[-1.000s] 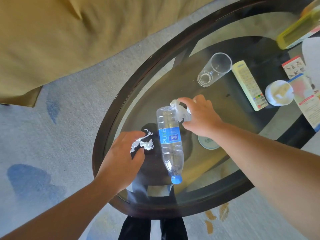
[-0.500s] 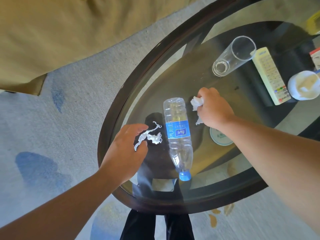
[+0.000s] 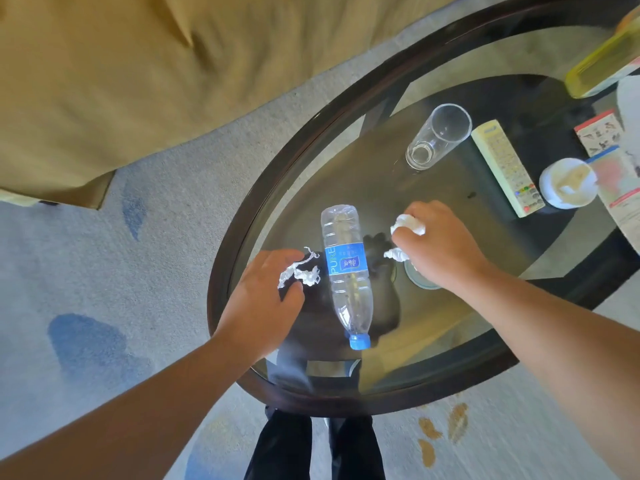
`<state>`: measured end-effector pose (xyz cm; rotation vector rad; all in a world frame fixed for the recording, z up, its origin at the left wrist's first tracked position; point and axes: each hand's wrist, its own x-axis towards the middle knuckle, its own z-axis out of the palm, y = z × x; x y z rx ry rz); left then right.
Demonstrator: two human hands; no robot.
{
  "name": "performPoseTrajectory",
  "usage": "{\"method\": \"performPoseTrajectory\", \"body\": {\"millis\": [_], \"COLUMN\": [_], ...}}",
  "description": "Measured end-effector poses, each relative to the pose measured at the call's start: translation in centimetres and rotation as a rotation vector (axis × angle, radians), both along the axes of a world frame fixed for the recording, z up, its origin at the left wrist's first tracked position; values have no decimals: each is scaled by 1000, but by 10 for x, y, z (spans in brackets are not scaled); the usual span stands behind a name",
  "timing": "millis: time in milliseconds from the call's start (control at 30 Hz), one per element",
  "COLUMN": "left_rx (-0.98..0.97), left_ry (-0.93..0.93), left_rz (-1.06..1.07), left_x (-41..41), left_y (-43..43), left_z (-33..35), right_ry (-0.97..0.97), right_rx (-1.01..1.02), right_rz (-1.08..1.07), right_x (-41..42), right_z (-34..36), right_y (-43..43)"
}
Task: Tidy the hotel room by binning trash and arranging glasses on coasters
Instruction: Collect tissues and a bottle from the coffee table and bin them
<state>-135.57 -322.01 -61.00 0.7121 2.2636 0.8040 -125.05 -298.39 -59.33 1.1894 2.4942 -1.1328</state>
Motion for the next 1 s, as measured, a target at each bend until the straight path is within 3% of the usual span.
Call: {"method": "performPoseTrajectory", "body": {"millis": [133,367,500,1000], "left_rx": [-4,-128,-167,-418], "left_ry": [-3,27,57,193], "left_rz": [-3,2,-10,-139], "left_x": [6,4,1,-11], "left_y": [-4,-14,-11,25], "left_z": [1,-18,-28,-70], "right_ry": [18,79,68,86], "right_rx": [45,-73,-11,-70], "right_rz": [57,38,54,-91], "right_x": [11,24,23,34], "right_z": [11,14,7,-11], "right_y": [-10,-20,-24,-24]}}
